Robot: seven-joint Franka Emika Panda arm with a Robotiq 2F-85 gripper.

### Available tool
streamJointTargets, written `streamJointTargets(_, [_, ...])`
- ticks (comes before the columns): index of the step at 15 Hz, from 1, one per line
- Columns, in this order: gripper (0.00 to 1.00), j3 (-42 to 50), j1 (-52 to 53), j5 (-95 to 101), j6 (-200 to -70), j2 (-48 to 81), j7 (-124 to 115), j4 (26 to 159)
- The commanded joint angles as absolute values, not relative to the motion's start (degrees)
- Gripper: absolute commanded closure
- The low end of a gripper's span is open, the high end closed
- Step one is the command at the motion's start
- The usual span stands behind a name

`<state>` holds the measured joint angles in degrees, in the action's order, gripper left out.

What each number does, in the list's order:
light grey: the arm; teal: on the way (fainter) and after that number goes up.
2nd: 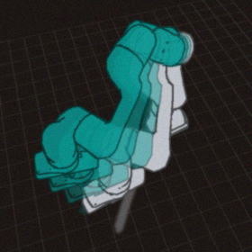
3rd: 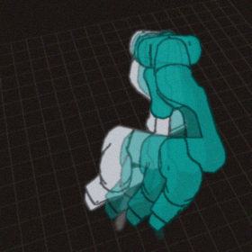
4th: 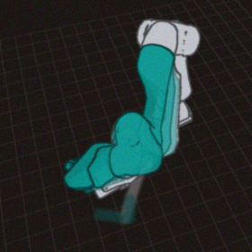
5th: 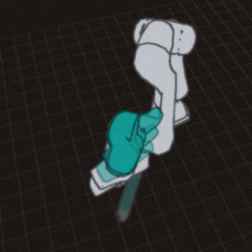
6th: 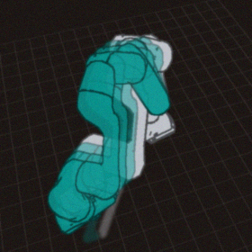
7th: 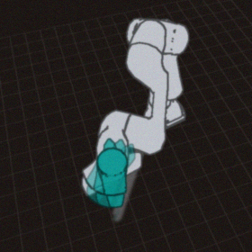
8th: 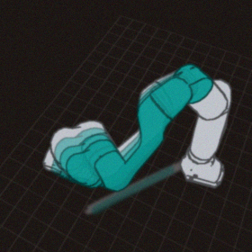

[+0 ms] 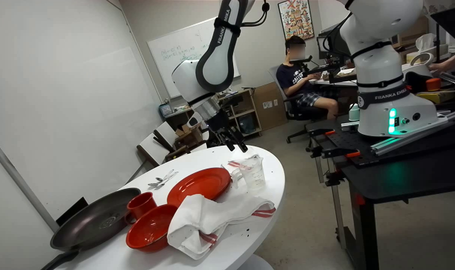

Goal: Move the measuring jug to the right

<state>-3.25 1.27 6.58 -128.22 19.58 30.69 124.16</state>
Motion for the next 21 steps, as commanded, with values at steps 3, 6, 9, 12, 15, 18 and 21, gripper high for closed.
streamJointTargets(3, [0.00, -3.58, -0.18, 10.06, -128.95, 22.17, 30.80, 123.59])
streamJointTargets(6, [0.00, -3.66, -0.28, 10.32, -129.40, 23.26, 30.22, 123.81])
streamJointTargets(9, [0.00, -3.86, -0.14, 10.22, -130.70, 24.89, 29.61, 123.72])
streamJointTargets(12, [0.00, -4.42, -0.20, 9.74, -133.21, 26.60, 29.66, 123.42])
streamJointTargets(15, [0.00, -5.60, -0.73, 8.31, -135.91, 28.78, 30.52, 122.94])
streamJointTargets(18, [0.28, -6.12, -0.70, 8.57, -136.99, 30.34, 30.36, 122.65])
streamJointTargets(21, [0.49, -6.39, -0.84, 8.61, -137.21, 31.28, 30.39, 122.29])
